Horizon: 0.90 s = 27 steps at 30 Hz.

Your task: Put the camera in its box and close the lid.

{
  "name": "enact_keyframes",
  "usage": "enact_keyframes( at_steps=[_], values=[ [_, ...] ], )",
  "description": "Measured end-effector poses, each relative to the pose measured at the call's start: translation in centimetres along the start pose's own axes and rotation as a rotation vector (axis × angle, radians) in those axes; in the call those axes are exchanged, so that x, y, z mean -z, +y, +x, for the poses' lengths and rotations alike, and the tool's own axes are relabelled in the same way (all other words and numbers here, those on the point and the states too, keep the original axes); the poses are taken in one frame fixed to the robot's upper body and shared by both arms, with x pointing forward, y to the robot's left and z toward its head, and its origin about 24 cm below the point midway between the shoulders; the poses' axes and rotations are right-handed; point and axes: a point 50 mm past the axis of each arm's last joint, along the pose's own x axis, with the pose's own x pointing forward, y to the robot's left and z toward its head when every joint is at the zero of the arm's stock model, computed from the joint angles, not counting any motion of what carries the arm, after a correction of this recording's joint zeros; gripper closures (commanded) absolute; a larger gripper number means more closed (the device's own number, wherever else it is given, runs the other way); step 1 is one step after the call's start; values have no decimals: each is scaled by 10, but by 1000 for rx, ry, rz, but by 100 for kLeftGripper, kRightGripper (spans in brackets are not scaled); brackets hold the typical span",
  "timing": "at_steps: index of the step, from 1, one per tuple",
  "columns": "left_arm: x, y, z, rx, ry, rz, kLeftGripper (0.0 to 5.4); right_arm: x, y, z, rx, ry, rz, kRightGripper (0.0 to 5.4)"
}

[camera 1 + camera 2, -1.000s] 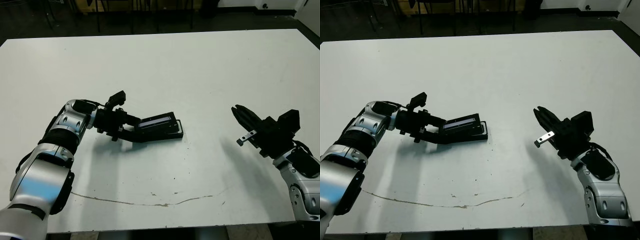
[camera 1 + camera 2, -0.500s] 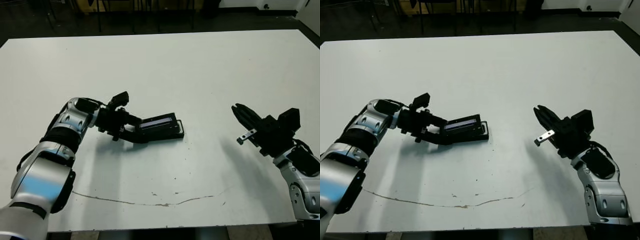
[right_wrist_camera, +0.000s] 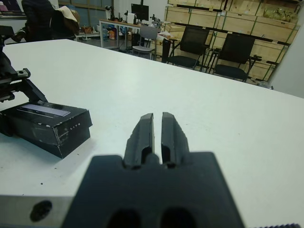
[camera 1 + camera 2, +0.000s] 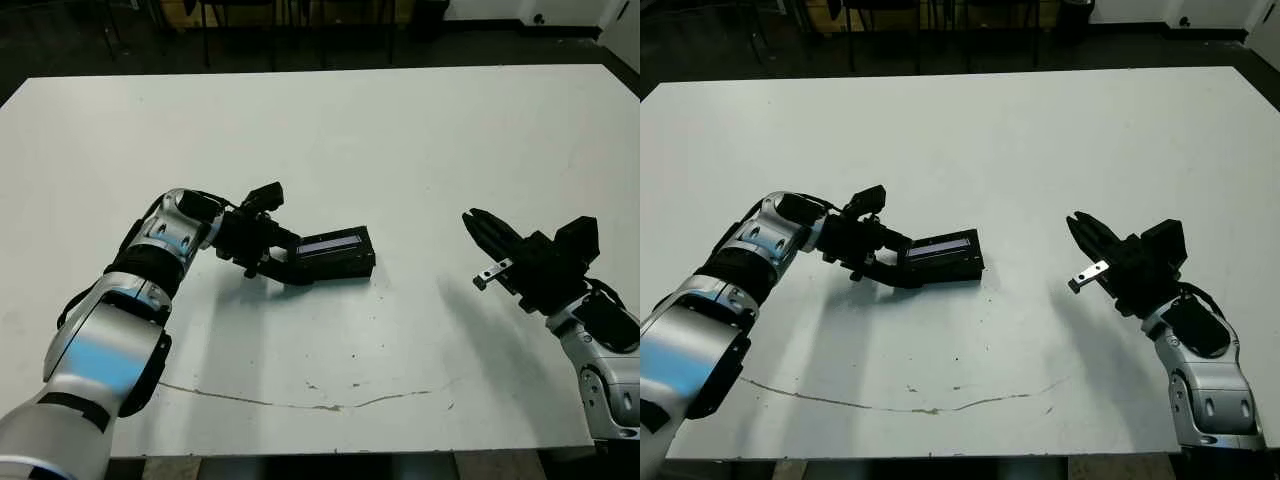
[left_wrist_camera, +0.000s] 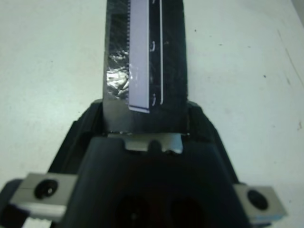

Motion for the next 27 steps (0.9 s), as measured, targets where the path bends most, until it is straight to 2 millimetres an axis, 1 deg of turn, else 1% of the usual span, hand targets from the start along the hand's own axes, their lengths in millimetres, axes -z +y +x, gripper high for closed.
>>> enact_keyframes(
  at_steps=[7,12,19,27],
  values=[
    [-3,1,2,17,11,0,272,1,0,0,-4,-11,-8,540],
    [-11,2,3,29,61,31,272,5,-2,-1,-10,-15,-8,540],
    [-19,4,4,38,134,45,272,4,-1,-1,-9,-16,-13,540],
    [-21,4,2,43,181,59,272,3,-1,-1,-2,-19,-15,540]
  ],
)
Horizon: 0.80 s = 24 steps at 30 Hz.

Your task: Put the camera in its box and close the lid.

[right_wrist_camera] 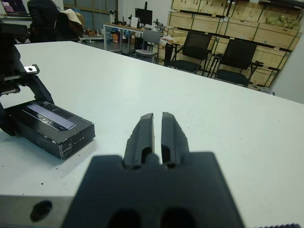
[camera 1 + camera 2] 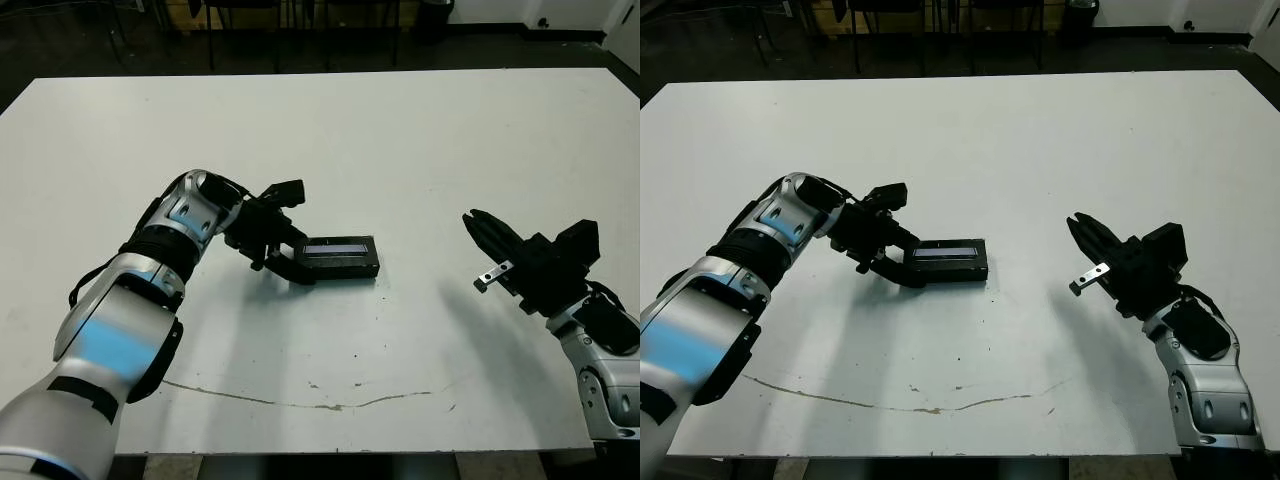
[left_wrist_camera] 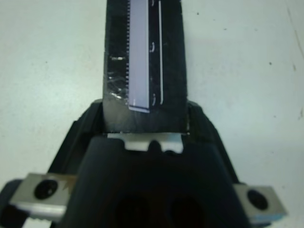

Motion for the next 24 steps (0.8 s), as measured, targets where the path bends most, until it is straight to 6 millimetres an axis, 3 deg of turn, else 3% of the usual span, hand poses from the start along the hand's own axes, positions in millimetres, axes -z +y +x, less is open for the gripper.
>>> enact_keyframes(
  at_steps=[7,18,24],
  values=[
    [2,-1,-4,-9,29,19,268,1,2,1,-6,1,-2,540],
    [10,-1,-6,-86,91,113,90,2,2,1,-11,2,5,540],
    [27,-8,-22,-117,41,167,1,1,2,1,-17,0,3,540]
  ],
)
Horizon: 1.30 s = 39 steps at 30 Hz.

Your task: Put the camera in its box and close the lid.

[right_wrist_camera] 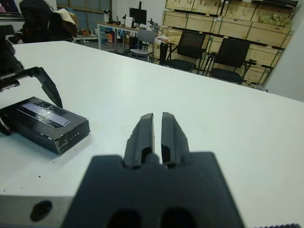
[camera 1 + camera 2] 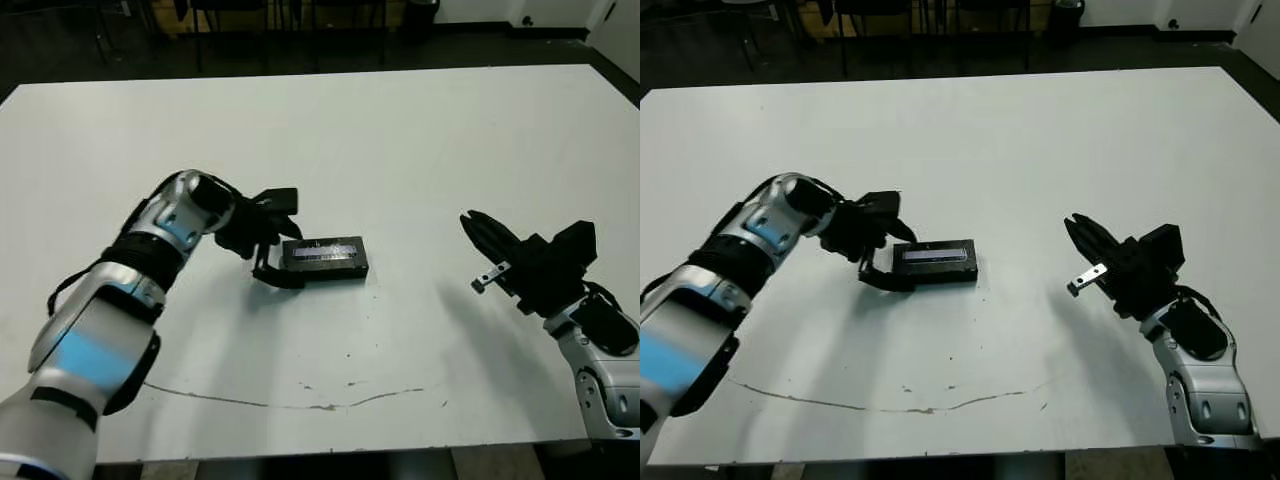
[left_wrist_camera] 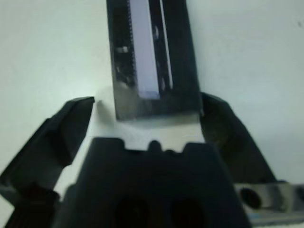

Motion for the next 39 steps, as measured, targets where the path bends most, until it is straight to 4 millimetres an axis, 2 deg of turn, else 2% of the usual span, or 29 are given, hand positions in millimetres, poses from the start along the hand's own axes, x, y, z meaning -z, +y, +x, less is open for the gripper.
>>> enact_keyframes(
  at_steps=[12,16,18,20,24,27,32,39],
  values=[
    [62,-47,-57,-115,-53,-28,1,-4,2,3,-2,-7,-14,540],
    [76,-66,-80,-228,-66,-150,1,0,3,4,1,4,-10,540],
    [77,-73,-84,-356,-111,-236,18,1,4,5,0,1,-5,540],
    [70,-74,-82,-526,-184,-275,46,1,4,5,-1,-1,-3,540],
    [34,-73,-69,-872,-408,-337,121,2,6,6,-5,-8,-3,540],
    [8,-73,-57,-1011,-576,-398,181,5,7,6,-8,-12,8,540],
    [-31,-72,-36,-1137,-755,-573,281,6,12,7,-26,-12,17,540],
    [-75,-68,2,-1122,-748,-630,419,5,19,5,-11,-6,-1,540]
  ],
)
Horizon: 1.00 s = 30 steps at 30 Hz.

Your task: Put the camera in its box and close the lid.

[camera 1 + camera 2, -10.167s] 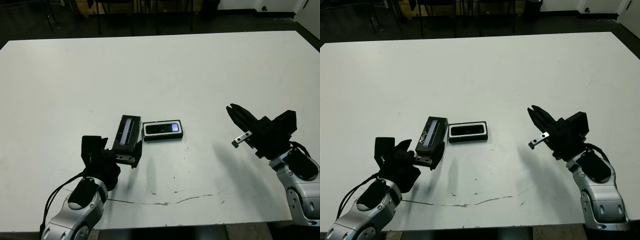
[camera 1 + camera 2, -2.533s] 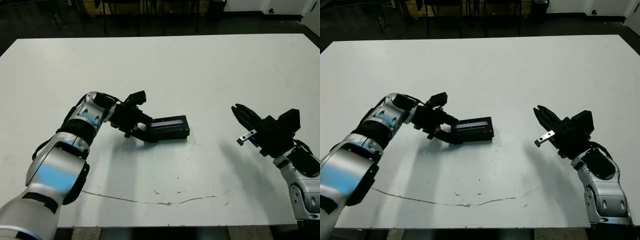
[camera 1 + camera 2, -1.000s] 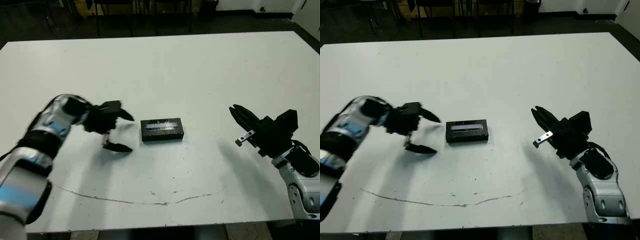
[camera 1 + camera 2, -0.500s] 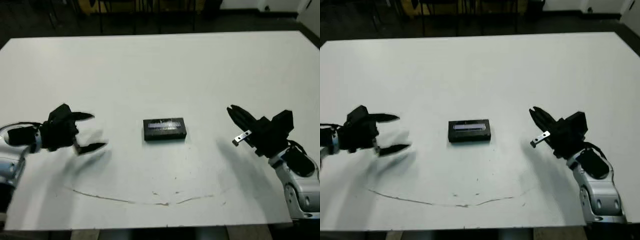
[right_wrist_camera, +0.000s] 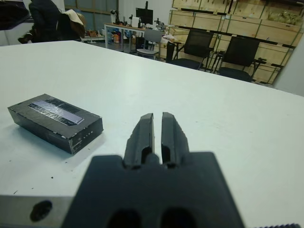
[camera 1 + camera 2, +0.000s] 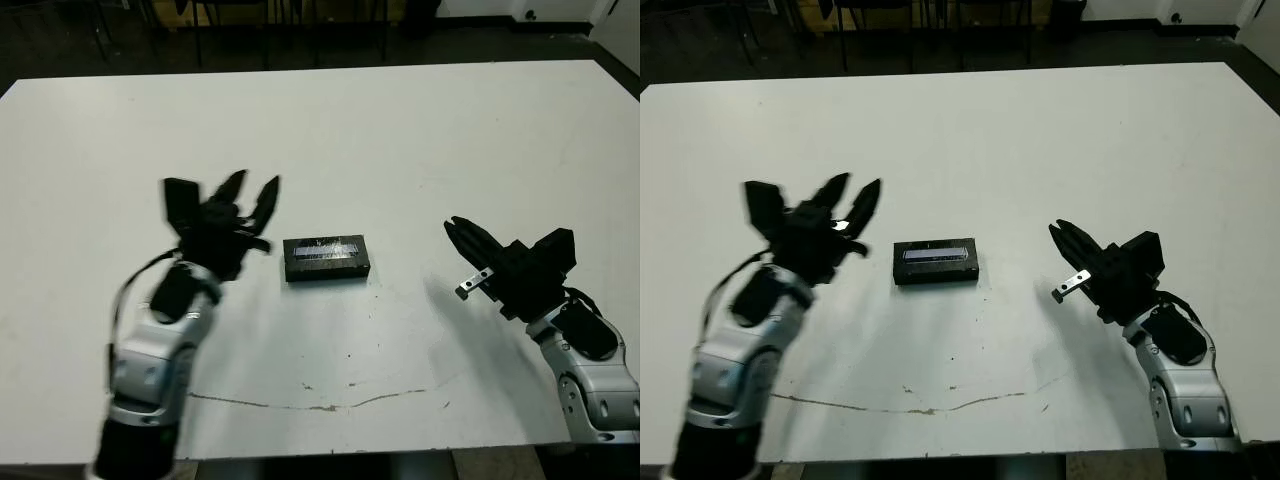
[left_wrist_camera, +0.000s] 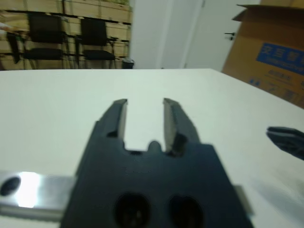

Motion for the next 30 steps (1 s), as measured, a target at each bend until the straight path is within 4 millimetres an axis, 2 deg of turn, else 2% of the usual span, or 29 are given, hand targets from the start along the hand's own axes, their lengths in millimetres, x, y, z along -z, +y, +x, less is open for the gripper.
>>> enact_keyframes(
  at_steps=[6,10,14,17,30],
  values=[
    [22,-27,16,-3,149,-46,534,1,3,-2,5,21,12,540],
    [39,-34,19,-8,232,-40,538,1,4,-3,11,27,15,540],
    [65,-38,10,7,303,-12,538,-2,6,-4,19,36,19,540],
    [74,-36,8,-20,314,10,538,-3,7,-4,16,34,18,540],
    [83,-25,14,-81,359,19,538,0,9,-7,17,44,22,540]
  ],
)
